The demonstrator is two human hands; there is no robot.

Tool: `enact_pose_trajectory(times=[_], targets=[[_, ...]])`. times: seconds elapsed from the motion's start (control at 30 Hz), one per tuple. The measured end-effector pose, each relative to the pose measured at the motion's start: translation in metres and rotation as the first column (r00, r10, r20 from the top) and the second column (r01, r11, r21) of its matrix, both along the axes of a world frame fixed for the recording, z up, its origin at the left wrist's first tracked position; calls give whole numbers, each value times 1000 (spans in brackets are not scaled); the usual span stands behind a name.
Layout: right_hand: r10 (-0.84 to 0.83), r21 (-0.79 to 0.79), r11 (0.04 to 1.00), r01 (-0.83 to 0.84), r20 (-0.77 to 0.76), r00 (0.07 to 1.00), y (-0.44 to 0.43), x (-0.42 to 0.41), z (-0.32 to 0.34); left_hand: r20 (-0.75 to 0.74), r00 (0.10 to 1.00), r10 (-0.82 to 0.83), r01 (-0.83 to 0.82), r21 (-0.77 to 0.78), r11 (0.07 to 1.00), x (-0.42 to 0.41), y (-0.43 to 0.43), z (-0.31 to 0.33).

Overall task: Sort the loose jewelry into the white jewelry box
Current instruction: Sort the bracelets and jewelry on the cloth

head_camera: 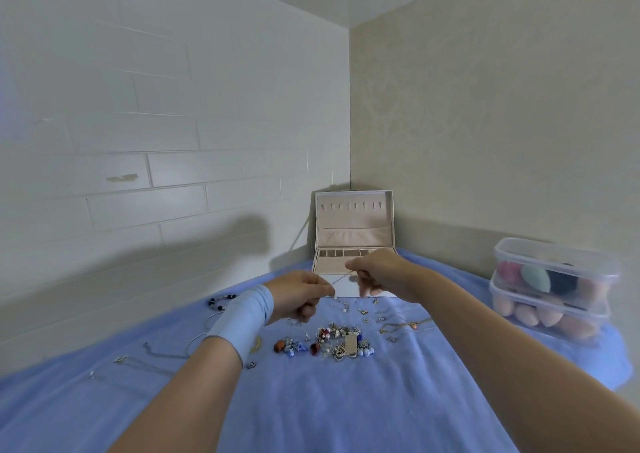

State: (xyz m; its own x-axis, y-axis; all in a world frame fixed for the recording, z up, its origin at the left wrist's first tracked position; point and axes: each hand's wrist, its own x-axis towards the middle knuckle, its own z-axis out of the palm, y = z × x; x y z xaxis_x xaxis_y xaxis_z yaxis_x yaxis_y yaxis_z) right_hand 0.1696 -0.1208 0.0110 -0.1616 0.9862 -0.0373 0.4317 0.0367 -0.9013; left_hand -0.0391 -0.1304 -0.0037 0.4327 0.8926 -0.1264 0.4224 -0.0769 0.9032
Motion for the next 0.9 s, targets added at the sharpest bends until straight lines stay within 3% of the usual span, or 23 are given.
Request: enact_pose_trajectory(times=[0.1, 0.17, 0.37, 0.43, 0.5, 0.6, 0.67, 0.77, 0.9], targets=[[-47, 4, 999, 48, 274, 961, 1, 5, -3, -314, 949, -6, 25, 58, 998, -5, 2, 7], [-34, -43, 998, 54, 378, 925, -1, 13, -5, -454, 891, 14, 38, 104, 994, -7, 3, 13], [72, -126, 992, 18, 676, 733, -5, 21, -7, -509, 861, 3, 153, 264, 952, 21, 4, 29], [8, -26, 1000, 7, 528, 849, -2, 19, -4, -522, 853, -16, 209, 315, 926, 38, 4, 35], [-42, 48, 998, 33, 202, 978, -6, 16, 2, -538, 843, -20, 245, 351, 904, 53, 4, 41], [43, -55, 997, -53, -176, 984, -10, 25, 7, -572, 820, 33, 262, 426, 866, 71, 5, 47], [119, -142, 977, -159, -255, 960, -9, 37, 3, -552, 831, 71, 238, 468, 851, 81, 9, 51], [111, -218, 958, -184, -309, 945, -7, 56, -2, -545, 835, 76, 242, 488, 838, 92, 13, 55], [59, -228, 970, -90, -137, 989, -9, 85, 0, -547, 836, 41, 261, 462, 848, 107, 18, 49]])
